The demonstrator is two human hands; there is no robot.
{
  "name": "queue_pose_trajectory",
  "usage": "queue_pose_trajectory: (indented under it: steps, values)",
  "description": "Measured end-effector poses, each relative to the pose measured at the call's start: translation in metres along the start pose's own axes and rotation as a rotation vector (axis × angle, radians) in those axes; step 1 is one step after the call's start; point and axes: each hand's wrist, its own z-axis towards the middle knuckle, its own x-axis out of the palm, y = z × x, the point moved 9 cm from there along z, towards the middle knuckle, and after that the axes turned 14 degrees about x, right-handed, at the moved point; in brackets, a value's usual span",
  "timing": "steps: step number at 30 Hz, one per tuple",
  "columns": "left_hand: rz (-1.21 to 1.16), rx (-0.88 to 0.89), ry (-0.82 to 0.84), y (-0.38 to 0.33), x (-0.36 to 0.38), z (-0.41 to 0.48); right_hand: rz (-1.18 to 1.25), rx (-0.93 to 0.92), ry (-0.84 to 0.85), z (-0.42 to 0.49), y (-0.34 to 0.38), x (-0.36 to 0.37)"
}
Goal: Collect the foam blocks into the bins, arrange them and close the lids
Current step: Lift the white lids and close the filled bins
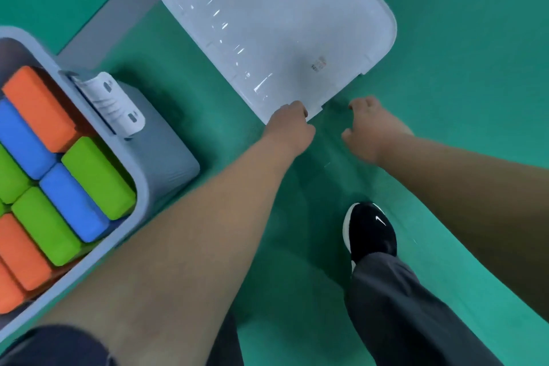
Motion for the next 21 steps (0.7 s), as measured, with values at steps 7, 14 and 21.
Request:
queue_pose_trajectory:
  steps: [7,14,21]
  values:
    - [0.236,-0.026,0.033,0.012,0.034,0.044,0.018,0.022,0.011,0.044,-0.009,0.007]
    - [0.382,0.046,-0.009,0.004,0.019,0.045,0.064,0.029,-0.022,0.046,-0.012,0.001]
    - [0.665,0.436,-0.338,-0.094,-0.083,-0.026,0.210,0.029,-0.086,-0.015,-0.003,-0.056]
